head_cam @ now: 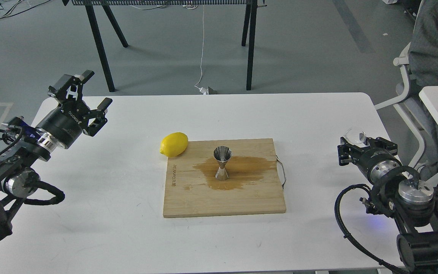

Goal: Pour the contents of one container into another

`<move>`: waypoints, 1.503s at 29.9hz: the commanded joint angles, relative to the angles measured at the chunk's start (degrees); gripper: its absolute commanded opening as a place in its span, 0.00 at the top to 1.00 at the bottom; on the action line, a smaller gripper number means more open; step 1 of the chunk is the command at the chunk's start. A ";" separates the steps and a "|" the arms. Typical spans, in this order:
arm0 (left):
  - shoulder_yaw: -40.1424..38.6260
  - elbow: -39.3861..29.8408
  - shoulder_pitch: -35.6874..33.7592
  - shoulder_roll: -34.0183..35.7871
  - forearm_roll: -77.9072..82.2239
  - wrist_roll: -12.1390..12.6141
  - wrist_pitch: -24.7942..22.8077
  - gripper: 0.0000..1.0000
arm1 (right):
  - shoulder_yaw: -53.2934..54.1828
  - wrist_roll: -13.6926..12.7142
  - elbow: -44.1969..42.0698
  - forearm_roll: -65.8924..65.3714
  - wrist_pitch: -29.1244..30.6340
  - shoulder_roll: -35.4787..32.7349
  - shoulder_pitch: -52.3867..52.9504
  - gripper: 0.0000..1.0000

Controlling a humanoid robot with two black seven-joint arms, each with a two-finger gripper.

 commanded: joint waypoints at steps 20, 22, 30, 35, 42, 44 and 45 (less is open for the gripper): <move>0.26 0.00 0.03 0.10 0.27 0.00 0.00 0.07 | -1.44 -0.31 -7.15 2.35 -0.59 0.17 -0.88 0.47; 0.26 0.00 0.03 0.19 0.18 0.00 0.00 0.07 | -1.71 -0.31 -7.15 2.26 -0.59 0.44 -0.88 0.46; 0.26 0.00 0.03 0.19 0.27 0.00 0.00 0.07 | -3.46 -0.22 -8.11 2.26 -0.59 1.05 -0.70 0.42; 0.26 0.00 0.03 0.19 0.27 0.00 0.00 0.07 | -3.82 -0.22 -8.03 2.26 -0.59 1.41 -0.79 0.30; 0.26 0.09 0.03 0.19 0.27 0.00 0.00 0.07 | -3.29 -0.22 -7.33 2.52 -0.67 1.32 -1.14 0.01; 0.26 0.09 0.03 0.19 0.35 0.00 0.00 0.07 | -3.03 -0.31 -7.15 2.61 -0.59 1.14 -1.76 0.01; 0.26 0.09 0.03 0.19 0.35 0.00 0.00 0.07 | -2.94 -0.31 -6.89 2.61 -0.67 0.97 -1.85 0.01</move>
